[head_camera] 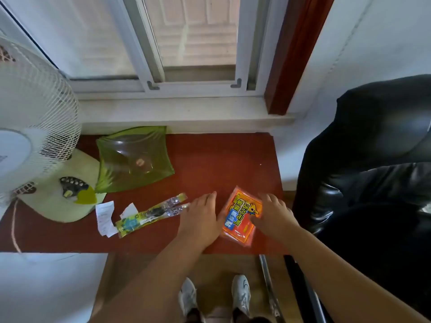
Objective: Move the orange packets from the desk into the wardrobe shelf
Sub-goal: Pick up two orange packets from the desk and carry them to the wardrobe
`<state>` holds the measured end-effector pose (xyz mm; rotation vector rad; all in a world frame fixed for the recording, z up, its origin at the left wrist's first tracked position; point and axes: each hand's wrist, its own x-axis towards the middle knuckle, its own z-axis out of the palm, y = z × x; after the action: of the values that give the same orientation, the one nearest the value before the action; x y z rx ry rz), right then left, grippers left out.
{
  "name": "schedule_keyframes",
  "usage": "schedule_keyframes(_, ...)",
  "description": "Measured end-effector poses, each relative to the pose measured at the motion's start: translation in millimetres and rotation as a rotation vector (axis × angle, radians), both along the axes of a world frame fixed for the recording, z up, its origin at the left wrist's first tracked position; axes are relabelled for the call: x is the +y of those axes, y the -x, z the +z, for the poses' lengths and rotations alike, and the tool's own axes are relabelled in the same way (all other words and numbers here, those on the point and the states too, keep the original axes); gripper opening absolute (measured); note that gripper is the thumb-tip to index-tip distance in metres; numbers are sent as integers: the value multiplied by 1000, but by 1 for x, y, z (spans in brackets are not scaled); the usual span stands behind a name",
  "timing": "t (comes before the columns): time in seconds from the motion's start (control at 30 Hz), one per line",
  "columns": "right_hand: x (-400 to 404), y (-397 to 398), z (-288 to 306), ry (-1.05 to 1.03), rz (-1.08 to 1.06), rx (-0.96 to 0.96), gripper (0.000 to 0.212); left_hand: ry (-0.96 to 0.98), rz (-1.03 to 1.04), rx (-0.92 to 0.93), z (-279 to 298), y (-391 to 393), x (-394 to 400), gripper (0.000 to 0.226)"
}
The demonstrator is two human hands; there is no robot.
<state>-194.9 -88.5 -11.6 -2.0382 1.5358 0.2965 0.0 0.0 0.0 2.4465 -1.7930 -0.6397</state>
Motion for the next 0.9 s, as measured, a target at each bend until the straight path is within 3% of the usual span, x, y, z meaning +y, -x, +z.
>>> schedule_keyframes(0.3, -20, -25, -40, -129, 3, 81, 97, 5, 28, 142, -24, -15, -12, 71)
schedule_keyframes(0.53, -23, -22, -58, -57, 4, 134, 95, 7, 13, 94, -28, -19, -10, 72)
schedule_keyframes(0.9, -15, -14, -61, 66, -40, 50, 94, -62, 12, 99, -34, -13, 4, 71)
